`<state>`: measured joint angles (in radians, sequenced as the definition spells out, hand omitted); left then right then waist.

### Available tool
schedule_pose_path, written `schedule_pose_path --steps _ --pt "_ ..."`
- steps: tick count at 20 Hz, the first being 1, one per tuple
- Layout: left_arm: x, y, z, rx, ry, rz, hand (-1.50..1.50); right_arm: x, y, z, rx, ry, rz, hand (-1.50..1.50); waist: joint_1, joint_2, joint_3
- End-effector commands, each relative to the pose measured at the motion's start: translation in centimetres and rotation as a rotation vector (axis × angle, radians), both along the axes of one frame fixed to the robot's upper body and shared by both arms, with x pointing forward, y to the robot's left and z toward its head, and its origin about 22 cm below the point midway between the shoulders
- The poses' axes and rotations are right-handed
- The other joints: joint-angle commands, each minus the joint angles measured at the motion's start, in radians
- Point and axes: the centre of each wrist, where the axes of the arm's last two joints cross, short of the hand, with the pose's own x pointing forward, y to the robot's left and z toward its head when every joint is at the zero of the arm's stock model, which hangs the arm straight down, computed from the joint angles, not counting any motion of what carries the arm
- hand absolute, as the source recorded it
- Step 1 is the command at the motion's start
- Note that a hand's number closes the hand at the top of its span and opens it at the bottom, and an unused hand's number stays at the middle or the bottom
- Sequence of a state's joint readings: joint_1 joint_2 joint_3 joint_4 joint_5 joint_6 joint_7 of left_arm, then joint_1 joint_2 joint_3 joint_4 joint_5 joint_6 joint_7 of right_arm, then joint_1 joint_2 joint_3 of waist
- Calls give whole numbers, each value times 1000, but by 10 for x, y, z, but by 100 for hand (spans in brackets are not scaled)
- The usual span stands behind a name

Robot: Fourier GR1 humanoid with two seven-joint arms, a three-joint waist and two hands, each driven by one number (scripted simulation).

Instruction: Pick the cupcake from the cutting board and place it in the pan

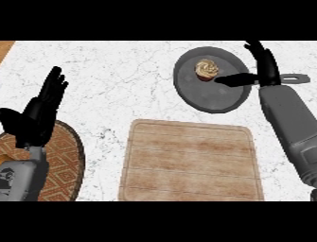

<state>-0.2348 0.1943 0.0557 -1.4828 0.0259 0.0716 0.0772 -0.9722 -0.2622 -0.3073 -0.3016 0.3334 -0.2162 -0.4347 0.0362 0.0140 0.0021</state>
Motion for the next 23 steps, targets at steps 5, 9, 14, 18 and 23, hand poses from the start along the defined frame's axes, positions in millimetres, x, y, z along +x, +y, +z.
schedule_pose_path --steps 5,9,14,18,23 --pt "-9 19 -18 1 29 73 0 -34 -48 -32 229 -10 181 -150 -69 -26 -3" --pt "-9 28 -8 -1 36 83 0 -47 -81 -15 250 -32 247 -150 -80 -33 -4" --pt "-8 25 -8 -1 22 71 0 -88 -131 1 223 -34 249 -150 -88 -31 -5" --pt "-20 27 -7 8 24 92 0 -126 -121 4 211 -7 271 -150 -86 -34 -5" --pt "-11 25 -7 -1 20 58 0 -169 -117 35 149 -9 222 -150 -53 -20 -3"
